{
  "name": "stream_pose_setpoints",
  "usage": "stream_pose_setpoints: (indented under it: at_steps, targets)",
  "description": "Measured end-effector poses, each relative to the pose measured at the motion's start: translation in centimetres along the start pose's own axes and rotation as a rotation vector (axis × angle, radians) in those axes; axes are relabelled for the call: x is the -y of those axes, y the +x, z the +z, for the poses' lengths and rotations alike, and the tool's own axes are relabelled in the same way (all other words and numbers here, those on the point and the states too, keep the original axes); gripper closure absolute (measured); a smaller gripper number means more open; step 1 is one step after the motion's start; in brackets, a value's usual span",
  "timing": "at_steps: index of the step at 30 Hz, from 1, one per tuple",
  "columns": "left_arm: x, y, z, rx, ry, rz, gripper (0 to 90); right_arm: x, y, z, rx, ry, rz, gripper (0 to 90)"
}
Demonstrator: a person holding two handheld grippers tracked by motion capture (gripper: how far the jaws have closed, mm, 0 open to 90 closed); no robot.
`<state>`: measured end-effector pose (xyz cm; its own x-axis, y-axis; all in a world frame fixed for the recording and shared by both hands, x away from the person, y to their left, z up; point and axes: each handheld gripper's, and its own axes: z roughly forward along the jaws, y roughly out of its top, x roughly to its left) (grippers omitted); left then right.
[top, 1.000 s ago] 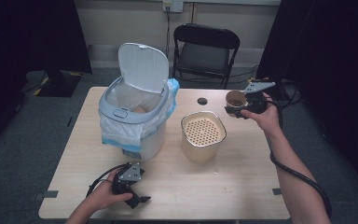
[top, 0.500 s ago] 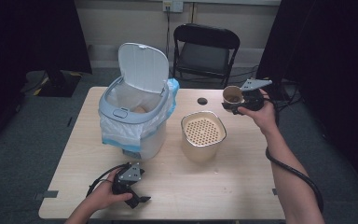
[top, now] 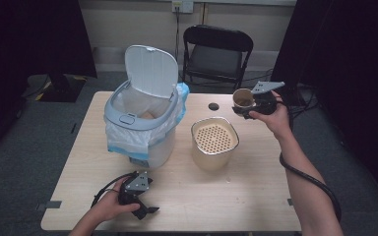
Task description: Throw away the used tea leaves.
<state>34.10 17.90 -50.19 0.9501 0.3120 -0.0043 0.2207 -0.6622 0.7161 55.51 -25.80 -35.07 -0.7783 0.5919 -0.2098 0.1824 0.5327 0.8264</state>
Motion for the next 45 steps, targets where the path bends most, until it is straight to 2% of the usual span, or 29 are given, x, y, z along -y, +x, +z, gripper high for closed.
stream_pose_setpoints:
  at_steps: [4, 12, 16, 23, 26, 31, 35, 36, 40, 41, 44, 45]
  targets:
    - [0.0, -0.1, 0.1, 0.012, -0.003, -0.011, 0.0, -0.2, 0.1, 0.1, 0.002, 0.004, -0.022, 26.2]
    - [0.0, -0.1, 0.1, 0.01, 0.0, -0.011, 0.0, -0.6, 0.6, -0.2, 0.023, -0.004, -0.079, 26.3]
    - [0.0, -0.1, 0.1, 0.011, -0.005, -0.012, 0.0, -0.9, 1.0, -0.6, 0.039, -0.025, -0.111, 26.3]
    - [0.0, -0.1, 0.1, 0.011, -0.005, -0.011, 0.0, -1.5, 2.1, -1.1, 0.073, -0.033, -0.196, 26.4]
    - [0.0, -0.1, 0.1, 0.011, -0.005, -0.011, 0.0, -1.9, 2.8, -1.3, 0.095, -0.033, -0.252, 26.4]
    - [0.0, 0.0, 0.1, 0.011, -0.005, -0.01, 0.0, -2.6, 4.1, -1.4, 0.128, 0.01, -0.369, 26.5]
    - [0.0, 0.0, 0.1, 0.011, -0.006, -0.01, 0.0, -3.1, 5.2, -1.5, 0.183, 0.041, -0.486, 26.6]
    - [0.0, 0.0, 0.1, 0.011, -0.006, -0.01, 0.0, -3.3, 5.5, -1.6, 0.215, 0.068, -0.539, 26.6]
    - [0.0, 0.0, 0.1, 0.011, -0.006, -0.01, 0.0, -3.7, 6.8, -1.5, 0.314, 0.14, -0.69, 26.8]
    - [0.0, 0.0, 0.1, 0.011, -0.006, -0.01, 0.0, -3.7, 7.3, -1.5, 0.36, 0.166, -0.749, 26.8]
    - [0.0, 0.0, 0.1, 0.011, -0.005, -0.01, 0.0, -3.6, 8.7, -0.9, 0.444, 0.249, -0.91, 26.9]
    - [0.0, 0.0, 0.1, 0.011, -0.005, -0.01, 0.0, -3.4, 9.4, -0.7, 0.484, 0.286, -1.009, 26.9]
